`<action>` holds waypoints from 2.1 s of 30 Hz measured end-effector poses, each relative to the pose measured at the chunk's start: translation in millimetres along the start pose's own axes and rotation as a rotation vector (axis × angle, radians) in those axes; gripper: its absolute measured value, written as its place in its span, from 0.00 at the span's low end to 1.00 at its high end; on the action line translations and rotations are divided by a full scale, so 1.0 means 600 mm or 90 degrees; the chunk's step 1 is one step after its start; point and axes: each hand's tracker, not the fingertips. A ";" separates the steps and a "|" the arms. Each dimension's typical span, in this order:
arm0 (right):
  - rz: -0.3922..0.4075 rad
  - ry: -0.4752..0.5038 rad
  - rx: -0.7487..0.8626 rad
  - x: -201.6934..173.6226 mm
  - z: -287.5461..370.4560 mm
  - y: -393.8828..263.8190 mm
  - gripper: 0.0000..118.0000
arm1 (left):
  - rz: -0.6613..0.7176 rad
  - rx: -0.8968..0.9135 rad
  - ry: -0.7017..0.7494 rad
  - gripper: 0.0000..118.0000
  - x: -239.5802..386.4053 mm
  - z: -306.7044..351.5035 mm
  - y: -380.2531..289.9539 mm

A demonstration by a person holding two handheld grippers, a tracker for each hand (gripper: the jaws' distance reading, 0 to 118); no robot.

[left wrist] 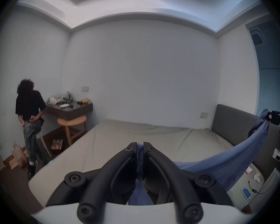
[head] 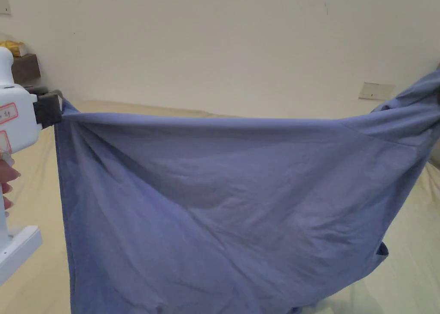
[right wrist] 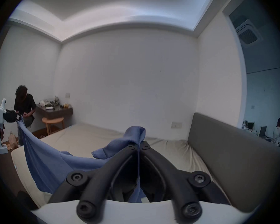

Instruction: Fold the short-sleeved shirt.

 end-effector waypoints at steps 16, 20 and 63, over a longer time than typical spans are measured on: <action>-0.008 -0.052 0.137 0.030 0.073 0.155 0.01 | -0.039 0.111 -0.010 0.04 -0.001 0.057 0.182; 0.001 -0.047 0.130 0.020 0.067 0.185 0.01 | -0.062 0.085 -0.007 0.04 -0.015 0.037 0.187; 0.081 -0.043 -0.020 -0.021 -0.401 -0.042 0.01 | -0.091 -0.070 0.037 0.04 0.049 -0.464 0.037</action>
